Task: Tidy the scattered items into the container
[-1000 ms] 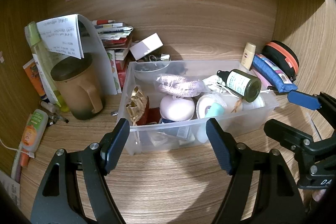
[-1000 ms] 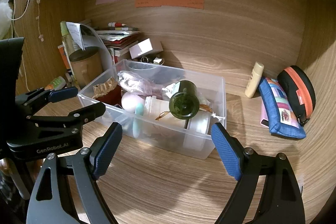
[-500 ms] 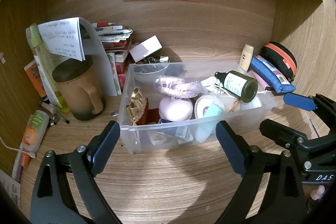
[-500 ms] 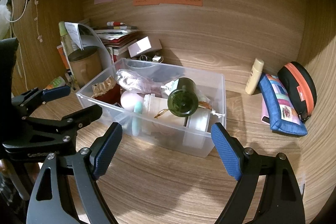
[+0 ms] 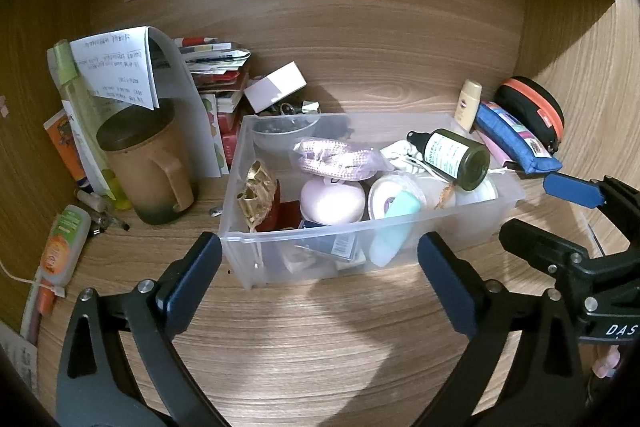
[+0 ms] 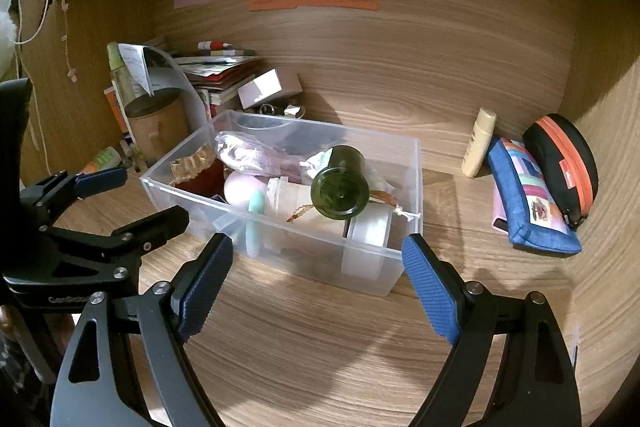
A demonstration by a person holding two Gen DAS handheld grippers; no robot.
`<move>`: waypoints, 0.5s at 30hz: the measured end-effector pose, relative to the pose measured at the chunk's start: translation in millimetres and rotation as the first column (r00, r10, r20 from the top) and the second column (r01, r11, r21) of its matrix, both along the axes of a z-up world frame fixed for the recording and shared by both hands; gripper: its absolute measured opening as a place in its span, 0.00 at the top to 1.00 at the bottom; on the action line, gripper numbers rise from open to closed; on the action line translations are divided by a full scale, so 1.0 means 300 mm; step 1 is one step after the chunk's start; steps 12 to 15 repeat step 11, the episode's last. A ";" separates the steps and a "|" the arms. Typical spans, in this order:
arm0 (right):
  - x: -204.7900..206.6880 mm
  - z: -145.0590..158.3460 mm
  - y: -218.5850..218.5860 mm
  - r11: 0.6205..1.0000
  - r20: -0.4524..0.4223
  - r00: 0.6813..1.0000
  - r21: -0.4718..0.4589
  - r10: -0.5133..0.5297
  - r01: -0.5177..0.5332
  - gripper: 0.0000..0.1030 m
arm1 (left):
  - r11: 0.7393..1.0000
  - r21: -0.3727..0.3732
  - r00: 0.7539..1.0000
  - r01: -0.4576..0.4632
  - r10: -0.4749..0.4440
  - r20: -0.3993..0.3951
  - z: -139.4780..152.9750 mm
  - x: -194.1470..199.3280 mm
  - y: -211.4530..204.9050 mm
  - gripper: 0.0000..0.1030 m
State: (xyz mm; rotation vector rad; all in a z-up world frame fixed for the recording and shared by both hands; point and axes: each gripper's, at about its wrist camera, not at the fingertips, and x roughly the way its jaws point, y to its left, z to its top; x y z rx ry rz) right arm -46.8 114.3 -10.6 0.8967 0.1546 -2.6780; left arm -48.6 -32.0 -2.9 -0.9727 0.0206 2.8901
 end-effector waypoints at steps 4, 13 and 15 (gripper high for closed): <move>0.000 0.003 0.003 1.000 -0.001 1.000 0.002 -0.002 0.002 0.18 | 1.000 -0.005 1.000 0.003 -0.003 -0.009 -0.004 0.003 0.005 0.02; 0.000 0.004 0.007 1.000 -0.003 1.000 0.005 -0.004 0.004 0.18 | 1.000 0.005 1.000 0.009 -0.009 -0.013 -0.003 0.007 0.003 0.02; 0.000 0.004 0.007 1.000 -0.003 1.000 0.005 -0.004 0.004 0.18 | 1.000 0.005 1.000 0.009 -0.009 -0.013 -0.003 0.007 0.003 0.02</move>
